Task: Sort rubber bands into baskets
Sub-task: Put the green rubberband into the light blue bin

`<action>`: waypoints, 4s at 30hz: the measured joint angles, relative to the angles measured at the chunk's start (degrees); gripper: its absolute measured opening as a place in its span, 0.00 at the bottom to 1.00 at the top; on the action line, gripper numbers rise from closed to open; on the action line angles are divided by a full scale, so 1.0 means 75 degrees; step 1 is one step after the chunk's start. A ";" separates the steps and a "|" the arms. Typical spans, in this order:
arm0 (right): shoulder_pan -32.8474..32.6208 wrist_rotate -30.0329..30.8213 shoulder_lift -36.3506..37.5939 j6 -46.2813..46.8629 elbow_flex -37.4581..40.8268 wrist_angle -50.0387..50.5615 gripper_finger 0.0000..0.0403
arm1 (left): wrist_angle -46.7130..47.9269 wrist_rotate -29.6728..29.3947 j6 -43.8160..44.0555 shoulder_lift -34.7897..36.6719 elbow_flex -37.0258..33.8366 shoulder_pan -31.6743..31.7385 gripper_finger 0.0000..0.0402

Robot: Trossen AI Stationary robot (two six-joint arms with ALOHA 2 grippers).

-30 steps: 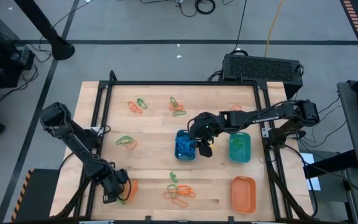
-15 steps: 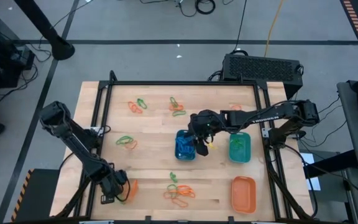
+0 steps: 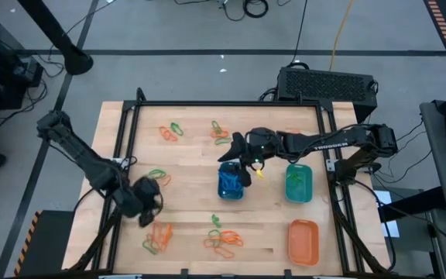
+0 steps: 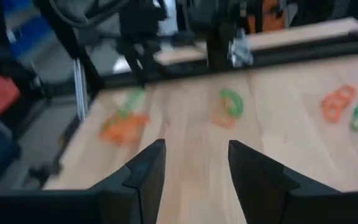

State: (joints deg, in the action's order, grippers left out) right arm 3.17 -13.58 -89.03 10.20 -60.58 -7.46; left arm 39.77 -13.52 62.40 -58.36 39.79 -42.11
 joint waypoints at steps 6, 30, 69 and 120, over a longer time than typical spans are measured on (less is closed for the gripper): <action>0.0112 0.0054 -0.0250 0.1173 -0.0015 -0.1290 0.41 | -0.0451 -0.2267 -0.0956 0.0362 0.0000 0.1307 0.00; 0.0293 0.0428 -0.2487 0.2075 -0.2499 0.0072 0.41 | -0.3999 -0.1055 -0.6632 -0.0118 0.0000 0.5071 0.00; 0.0267 -0.0226 -0.2451 0.1897 -0.2532 0.0795 0.13 | -0.4038 0.0032 -0.6824 -0.0114 0.0000 0.5062 0.00; -0.0453 0.0012 0.3823 0.5910 0.2856 0.7915 0.06 | -0.3874 0.2232 -0.6586 -0.0114 0.0000 0.7607 0.43</action>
State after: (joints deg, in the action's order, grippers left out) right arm -0.23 -13.49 -60.36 54.52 -39.16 51.90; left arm 10.72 3.22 13.01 -59.22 39.79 14.94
